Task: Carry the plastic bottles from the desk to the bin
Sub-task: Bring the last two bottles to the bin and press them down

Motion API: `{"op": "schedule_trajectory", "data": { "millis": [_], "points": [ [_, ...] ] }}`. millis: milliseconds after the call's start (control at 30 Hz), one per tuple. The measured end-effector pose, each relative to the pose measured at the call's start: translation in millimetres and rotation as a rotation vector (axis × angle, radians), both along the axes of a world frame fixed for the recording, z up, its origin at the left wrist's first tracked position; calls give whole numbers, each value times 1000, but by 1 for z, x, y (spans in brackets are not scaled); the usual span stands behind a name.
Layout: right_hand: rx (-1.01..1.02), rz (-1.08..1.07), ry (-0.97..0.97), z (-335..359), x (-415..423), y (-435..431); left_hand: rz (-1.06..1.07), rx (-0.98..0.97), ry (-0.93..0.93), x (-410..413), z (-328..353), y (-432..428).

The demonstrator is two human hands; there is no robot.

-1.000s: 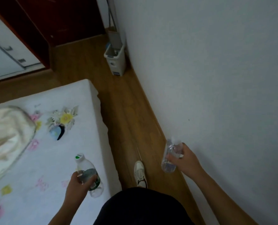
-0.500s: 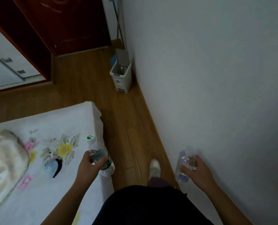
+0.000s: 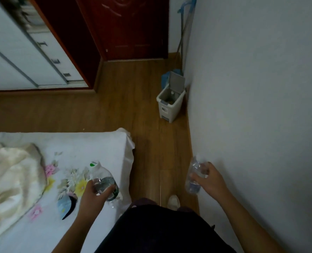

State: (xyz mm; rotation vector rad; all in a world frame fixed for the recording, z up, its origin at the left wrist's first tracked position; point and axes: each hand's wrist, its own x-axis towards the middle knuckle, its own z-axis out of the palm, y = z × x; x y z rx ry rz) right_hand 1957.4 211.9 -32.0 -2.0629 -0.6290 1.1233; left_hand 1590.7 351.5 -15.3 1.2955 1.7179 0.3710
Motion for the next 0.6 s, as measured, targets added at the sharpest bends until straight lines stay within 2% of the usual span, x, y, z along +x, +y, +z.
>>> {"op": "schedule_trajectory", "data": {
  "millis": [167, 300, 500, 600],
  "points": [
    [18, 137, -13, 10, 31, 119, 186, -31, -6, 0, -6, 47],
    [5, 196, -52, 4, 54, 193, 256, -53, 4, 10, -19, 104],
    [-75, 149, -103, -1, 94, 267, 186, -78, 25, 51, -27, 221],
    [-106, 86, -135, -6, 117, 290, 53, -105, -2, 90, -20, 288]
  ]
}}
